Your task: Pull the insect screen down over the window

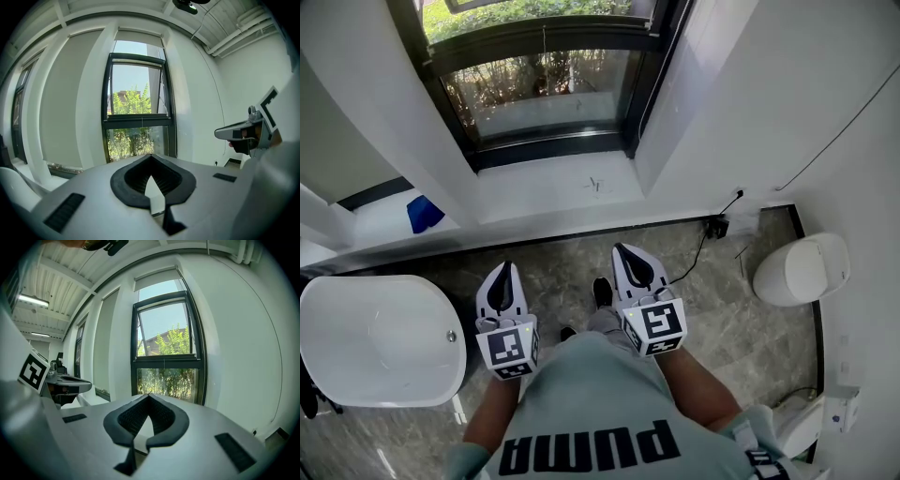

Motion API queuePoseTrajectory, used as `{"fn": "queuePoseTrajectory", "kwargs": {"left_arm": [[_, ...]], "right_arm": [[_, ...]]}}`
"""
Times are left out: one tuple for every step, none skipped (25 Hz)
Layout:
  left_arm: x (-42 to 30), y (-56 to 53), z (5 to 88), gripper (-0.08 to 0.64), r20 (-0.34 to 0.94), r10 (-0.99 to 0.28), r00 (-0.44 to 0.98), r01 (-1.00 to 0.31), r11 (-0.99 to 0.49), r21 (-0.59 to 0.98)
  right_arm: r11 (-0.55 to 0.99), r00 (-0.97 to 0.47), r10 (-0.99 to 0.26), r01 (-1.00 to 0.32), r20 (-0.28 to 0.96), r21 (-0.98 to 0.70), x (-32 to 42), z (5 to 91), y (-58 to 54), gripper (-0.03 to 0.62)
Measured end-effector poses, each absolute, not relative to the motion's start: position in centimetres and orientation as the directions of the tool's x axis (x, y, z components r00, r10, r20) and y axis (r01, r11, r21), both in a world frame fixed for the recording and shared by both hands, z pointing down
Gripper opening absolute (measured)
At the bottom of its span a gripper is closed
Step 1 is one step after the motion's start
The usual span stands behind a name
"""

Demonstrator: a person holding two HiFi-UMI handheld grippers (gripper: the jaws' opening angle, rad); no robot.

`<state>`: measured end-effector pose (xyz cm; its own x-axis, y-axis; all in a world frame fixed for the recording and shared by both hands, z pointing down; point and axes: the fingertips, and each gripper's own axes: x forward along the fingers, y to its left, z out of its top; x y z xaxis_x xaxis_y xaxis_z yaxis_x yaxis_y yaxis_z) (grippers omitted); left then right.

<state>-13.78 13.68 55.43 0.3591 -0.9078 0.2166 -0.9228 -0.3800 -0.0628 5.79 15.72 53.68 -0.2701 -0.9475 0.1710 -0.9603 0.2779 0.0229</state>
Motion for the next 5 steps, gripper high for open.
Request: {"fn": "queuePoseTrajectory", "kwargs": {"left_arm": [[-13.68,13.69,55.42,0.012,0.216,-0.907,0.361,-0.922,-0.382,-0.063],[-13.59,13.70,55.42,0.012,0.217,-0.906,0.363,-0.921,-0.385,-0.063],[-13.53,13.70,55.42,0.012,0.217,-0.905,0.365,-0.920,-0.386,-0.065],[-13.47,13.71,55.42,0.012,0.218,-0.905,0.366,-0.919,-0.388,-0.066],[-13.42,13.71,55.41,0.012,0.218,-0.904,0.368,-0.918,-0.390,-0.068]], "right_arm": [[0.278,-0.270,-0.947,-0.960,0.171,0.023,5.82,53.69,15.71,0.004],[0.278,-0.270,-0.947,-0.960,0.171,0.024,5.84,53.71,15.70,0.005],[0.278,-0.270,-0.947,-0.960,0.172,0.025,5.85,53.73,15.69,0.004],[0.278,-0.270,-0.947,-0.960,0.172,0.025,5.86,53.75,15.68,0.005],[0.279,-0.270,-0.947,-0.960,0.172,0.026,5.86,53.77,15.66,0.003]]}}
